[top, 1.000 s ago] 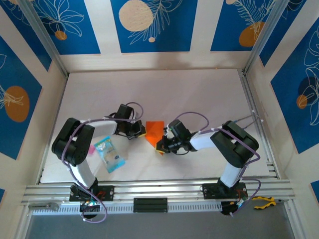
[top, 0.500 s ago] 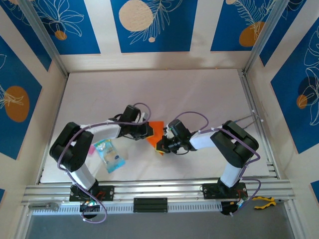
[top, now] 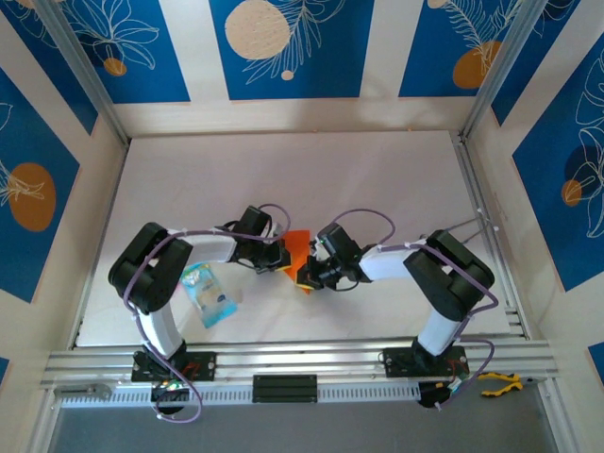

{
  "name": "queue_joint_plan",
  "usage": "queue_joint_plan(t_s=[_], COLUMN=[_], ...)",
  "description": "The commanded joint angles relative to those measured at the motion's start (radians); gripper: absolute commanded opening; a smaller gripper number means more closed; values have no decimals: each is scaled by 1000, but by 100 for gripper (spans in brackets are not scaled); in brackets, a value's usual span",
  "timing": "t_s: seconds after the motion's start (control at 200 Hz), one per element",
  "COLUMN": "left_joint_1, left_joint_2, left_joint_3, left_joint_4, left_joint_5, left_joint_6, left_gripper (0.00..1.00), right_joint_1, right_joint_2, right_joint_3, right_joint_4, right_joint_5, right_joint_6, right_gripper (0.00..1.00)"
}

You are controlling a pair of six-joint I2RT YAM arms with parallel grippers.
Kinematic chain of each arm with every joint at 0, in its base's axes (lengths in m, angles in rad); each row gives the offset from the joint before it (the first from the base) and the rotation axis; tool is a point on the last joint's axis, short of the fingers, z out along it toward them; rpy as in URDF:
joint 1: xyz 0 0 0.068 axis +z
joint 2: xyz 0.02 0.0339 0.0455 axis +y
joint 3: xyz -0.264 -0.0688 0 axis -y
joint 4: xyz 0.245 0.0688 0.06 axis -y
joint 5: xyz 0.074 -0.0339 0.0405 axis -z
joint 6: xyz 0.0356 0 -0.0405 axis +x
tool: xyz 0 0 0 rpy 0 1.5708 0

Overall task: Fold a paper plane with a square sheet of paper (pick it up from the middle)
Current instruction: Third fold the triangle at the center of the table.

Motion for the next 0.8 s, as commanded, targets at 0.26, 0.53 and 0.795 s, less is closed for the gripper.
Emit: queue_joint_plan(t_s=[0.26, 0.53, 0.795], left_joint_1=[2, 11, 21], left_joint_2=[31, 33, 43], left_joint_3=[-7, -3, 4], left_joint_4=[-64, -66, -65], left_joint_5=[-50, -59, -55], left_joint_6=[26, 20, 17], left_gripper=[3, 2, 2], right_joint_1=[-3, -4, 4], right_joint_2=[102, 39, -65], right_joint_3=[78, -37, -169], right_joint_4=[-31, -12, 4], right_joint_5=[-1, -8, -33], right_joint_6=[-15, -25, -48], right_gripper=[7, 7, 7])
